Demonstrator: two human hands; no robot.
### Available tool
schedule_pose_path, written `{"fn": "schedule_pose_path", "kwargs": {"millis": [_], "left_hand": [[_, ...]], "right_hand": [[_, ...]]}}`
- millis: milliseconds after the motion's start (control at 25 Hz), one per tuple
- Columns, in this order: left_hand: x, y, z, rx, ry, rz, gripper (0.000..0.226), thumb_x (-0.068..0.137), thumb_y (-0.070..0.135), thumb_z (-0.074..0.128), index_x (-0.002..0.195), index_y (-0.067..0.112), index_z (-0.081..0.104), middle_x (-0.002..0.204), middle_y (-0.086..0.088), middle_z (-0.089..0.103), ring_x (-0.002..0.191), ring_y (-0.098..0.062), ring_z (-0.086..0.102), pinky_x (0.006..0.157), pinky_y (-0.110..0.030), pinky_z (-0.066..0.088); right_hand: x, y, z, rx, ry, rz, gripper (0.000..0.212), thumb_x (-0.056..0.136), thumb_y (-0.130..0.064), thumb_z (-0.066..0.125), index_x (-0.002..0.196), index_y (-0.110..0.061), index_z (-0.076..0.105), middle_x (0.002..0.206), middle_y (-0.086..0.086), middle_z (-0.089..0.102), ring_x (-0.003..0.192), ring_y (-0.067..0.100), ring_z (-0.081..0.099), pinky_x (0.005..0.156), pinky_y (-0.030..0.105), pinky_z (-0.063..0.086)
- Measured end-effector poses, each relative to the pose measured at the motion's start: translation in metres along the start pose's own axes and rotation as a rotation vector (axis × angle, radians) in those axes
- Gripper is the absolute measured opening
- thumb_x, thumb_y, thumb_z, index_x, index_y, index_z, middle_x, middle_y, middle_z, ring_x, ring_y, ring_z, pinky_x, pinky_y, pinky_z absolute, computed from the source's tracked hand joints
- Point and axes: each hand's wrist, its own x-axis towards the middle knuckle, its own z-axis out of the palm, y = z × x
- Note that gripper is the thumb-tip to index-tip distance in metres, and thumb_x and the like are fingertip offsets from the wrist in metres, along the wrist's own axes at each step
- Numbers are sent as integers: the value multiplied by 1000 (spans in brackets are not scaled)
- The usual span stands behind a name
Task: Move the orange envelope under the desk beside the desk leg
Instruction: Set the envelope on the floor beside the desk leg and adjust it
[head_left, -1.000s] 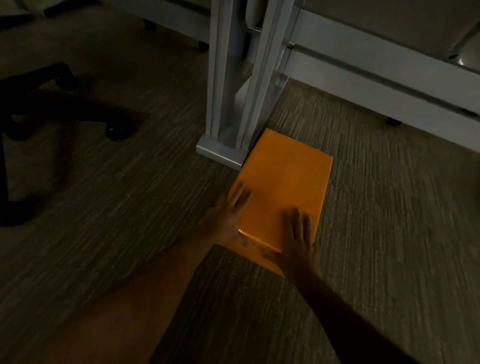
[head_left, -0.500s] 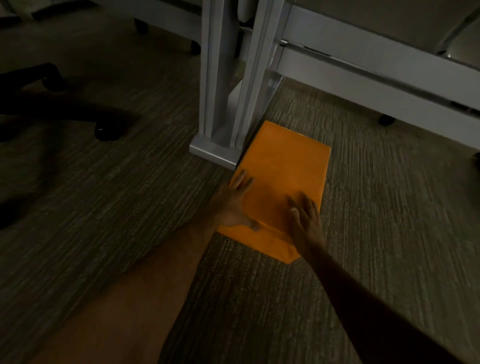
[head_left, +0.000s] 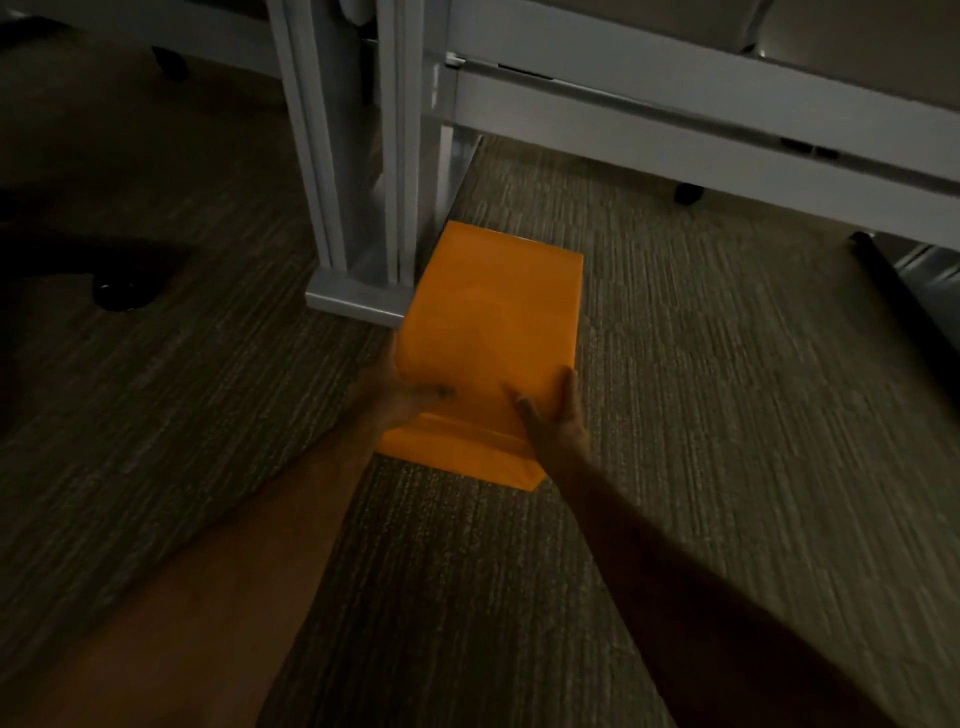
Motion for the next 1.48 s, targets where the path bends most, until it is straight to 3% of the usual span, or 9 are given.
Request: {"fn": "schedule_pose_path", "kwargs": {"millis": [240,400,560,720,1120,1200,1280,1360,1480], "left_hand": [[-4,-5,-10,-49,-28,-37,127,60,52,90,156,41,8,157,-3,36,139,-29,38,112,-54,33],[-7,-4,-17,-150,69,-101,109,68,49,86,153,48,19,151,-1,45,130,-30,48,100,-53,47],[-22,-14,-3,-341,56,-199,91,74,48,82,148,54,29,147,0,49,122,-32,53,81,-55,57],[-20,-18,0,-421,39,-199,89,72,47,84,144,57,34,141,3,54,118,-28,55,79,-54,57],[6,-13,-5,-470,89,-169,85,74,42,85,145,50,38,137,4,58,120,-29,56,70,-45,57],[7,-5,-8,-360,127,-177,81,76,47,81,146,44,40,140,1,57,120,-29,56,80,-45,56],[8,2,-11,51,149,-40,75,86,51,70,150,40,33,149,-3,48,125,-27,51,90,-40,48],[8,4,-12,581,119,201,75,94,52,56,155,41,13,165,-6,12,146,-35,23,109,-54,35],[18,-3,-18,781,-144,314,92,88,72,44,156,40,-9,161,0,-30,148,-37,-20,117,-66,7]], "right_hand": [[-11,-18,-6,22,-55,-51,97,84,-58,64,154,-43,-1,161,11,23,139,40,38,103,55,44],[-1,-23,1,91,106,3,108,78,-48,69,151,-43,-10,162,15,7,141,50,25,105,71,34],[-5,-7,-5,167,136,74,108,76,-62,67,151,-45,-10,164,14,4,143,50,24,106,71,33],[-9,4,-1,157,20,22,88,87,-67,52,155,-39,3,162,8,24,142,39,35,111,62,35],[21,-12,11,80,-8,-58,82,92,-64,47,155,-39,1,162,8,26,140,39,38,111,58,36],[27,-19,6,90,-78,-53,84,93,-59,49,156,-36,-2,162,9,25,139,39,39,107,53,40],[33,-20,-5,163,-181,-17,88,93,-52,55,156,-34,-4,161,11,24,136,41,42,95,51,47],[37,-20,-13,101,-251,-18,94,91,-52,59,155,-34,-7,163,11,16,138,42,37,97,55,48],[32,-24,1,-324,-203,-194,102,83,-67,56,153,-40,-14,164,11,-16,145,48,21,111,61,35]]}}
